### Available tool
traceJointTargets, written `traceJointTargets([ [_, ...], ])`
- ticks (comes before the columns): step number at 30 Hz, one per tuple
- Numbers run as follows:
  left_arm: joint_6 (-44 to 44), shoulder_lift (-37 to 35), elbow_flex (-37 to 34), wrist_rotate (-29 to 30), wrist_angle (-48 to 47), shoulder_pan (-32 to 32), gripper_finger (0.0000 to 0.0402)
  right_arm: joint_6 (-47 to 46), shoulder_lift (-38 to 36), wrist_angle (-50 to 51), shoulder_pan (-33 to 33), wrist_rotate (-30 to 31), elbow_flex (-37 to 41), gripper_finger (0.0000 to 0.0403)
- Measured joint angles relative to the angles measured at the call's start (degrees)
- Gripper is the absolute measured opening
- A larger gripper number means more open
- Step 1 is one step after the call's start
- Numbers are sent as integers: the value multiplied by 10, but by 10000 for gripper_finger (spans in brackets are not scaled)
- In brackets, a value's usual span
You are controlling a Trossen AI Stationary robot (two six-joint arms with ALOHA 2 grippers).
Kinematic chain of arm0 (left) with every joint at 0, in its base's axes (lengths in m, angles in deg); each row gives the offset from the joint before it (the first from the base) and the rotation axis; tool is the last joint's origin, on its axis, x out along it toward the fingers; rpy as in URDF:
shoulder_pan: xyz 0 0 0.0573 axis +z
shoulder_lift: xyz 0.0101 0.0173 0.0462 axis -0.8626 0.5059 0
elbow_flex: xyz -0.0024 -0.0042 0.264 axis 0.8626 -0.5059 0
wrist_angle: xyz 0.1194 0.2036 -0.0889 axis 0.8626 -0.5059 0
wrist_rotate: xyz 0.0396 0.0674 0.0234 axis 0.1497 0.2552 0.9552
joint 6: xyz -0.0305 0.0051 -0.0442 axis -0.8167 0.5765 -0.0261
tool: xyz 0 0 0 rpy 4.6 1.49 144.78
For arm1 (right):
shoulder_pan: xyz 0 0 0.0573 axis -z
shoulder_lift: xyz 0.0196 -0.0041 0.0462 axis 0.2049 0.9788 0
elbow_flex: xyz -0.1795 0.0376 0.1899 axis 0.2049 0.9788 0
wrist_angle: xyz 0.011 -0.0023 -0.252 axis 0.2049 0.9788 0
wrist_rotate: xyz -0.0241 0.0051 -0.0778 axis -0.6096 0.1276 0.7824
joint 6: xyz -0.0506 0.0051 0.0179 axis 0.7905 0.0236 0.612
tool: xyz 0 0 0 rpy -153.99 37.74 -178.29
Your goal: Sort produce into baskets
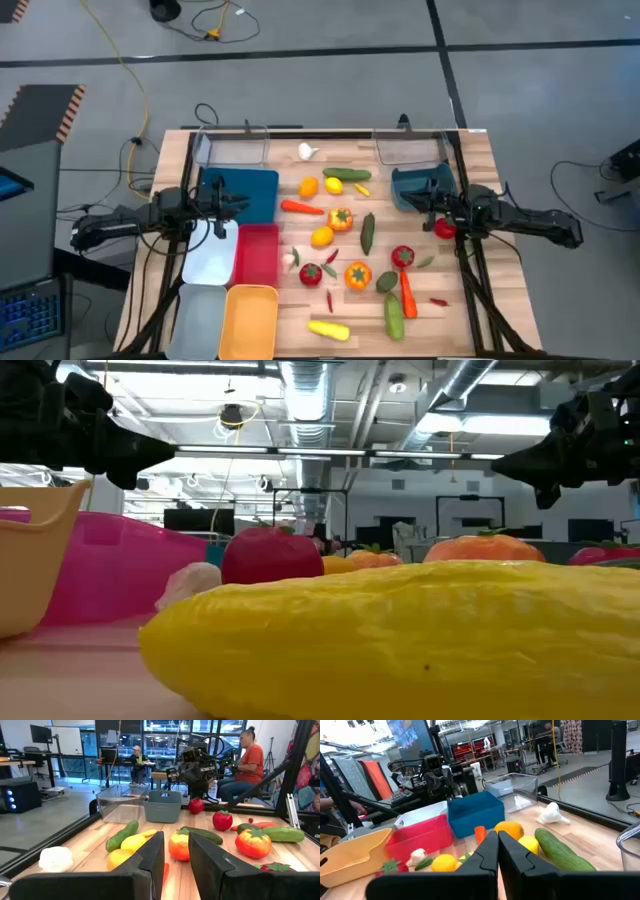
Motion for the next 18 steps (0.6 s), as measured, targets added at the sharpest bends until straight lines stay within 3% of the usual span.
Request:
traceJointTargets([
  [18, 0, 4, 0, 0, -1, 0, 76, 0, 0, 0, 0, 0, 0, 36],
])
